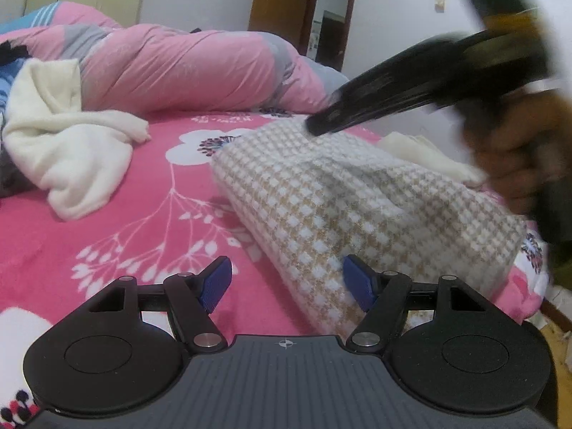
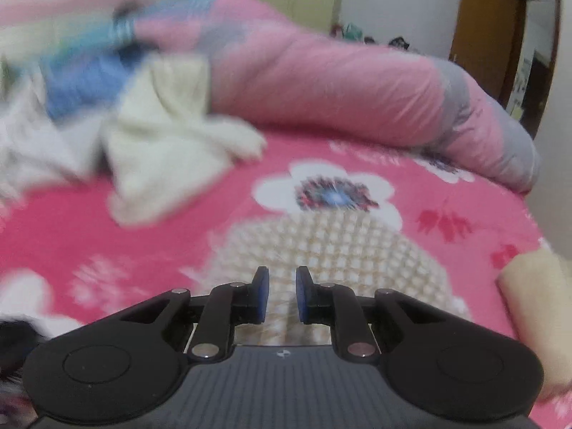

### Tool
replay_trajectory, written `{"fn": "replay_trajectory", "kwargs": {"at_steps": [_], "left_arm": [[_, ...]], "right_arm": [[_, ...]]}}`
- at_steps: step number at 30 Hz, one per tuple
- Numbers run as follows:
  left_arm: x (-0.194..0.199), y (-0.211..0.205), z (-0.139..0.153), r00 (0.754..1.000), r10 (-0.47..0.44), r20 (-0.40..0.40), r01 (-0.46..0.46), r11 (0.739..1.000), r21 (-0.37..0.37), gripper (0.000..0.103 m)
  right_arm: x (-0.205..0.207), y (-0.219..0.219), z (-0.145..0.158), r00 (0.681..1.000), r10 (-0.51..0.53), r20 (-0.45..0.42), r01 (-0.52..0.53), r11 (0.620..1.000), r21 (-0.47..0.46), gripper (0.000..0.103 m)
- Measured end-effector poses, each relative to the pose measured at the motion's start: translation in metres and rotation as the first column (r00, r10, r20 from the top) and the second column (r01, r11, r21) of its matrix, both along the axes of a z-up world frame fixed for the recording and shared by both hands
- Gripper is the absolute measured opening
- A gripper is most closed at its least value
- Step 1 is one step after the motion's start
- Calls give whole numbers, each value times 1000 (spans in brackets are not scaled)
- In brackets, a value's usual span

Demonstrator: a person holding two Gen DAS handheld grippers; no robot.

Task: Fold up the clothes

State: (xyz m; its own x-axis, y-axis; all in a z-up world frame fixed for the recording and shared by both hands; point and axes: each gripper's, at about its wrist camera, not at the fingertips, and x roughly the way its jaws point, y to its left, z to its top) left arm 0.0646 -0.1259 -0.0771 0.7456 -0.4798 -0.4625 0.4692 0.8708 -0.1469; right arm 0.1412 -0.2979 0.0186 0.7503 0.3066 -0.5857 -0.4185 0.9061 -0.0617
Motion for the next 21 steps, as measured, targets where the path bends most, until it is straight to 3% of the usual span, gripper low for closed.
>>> {"fn": "replay_trajectory", "kwargs": {"at_steps": [2,5,6,13,16,18,21], "left_arm": [[0,-2,1,1000,-1,14,1,1000,14,70],[-3,-10,-2,998,15,67,-21,996,91,70],[-4,-12,-3,996,19,88,-28,994,110,70],[-3,8,4,998,35,59,-39,996,84,69],[7,15,-2,997,75,7,-75,994,74,66],[14,24,1,991,130,-19,-130,991,24,62],[20,34,18,982,186,14,-186,982,-26,62]], "right_arm": [[-15,-6,-7,999,5,-35,-5,1000,2,16],[-14,-2,-65,999,-26,-37,25,999,-41,16],[-15,0,-71,999,-34,-25,33,998,-45,16],[-49,-18,-20,998,-47,-44,49,998,47,16],[-64,-20,-45,995,-68,-72,70,997,16,16],[-66,-24,-75,994,-110,-19,111,992,61,15],[-63,-35,-70,983,-174,-51,180,969,169,15]]}}
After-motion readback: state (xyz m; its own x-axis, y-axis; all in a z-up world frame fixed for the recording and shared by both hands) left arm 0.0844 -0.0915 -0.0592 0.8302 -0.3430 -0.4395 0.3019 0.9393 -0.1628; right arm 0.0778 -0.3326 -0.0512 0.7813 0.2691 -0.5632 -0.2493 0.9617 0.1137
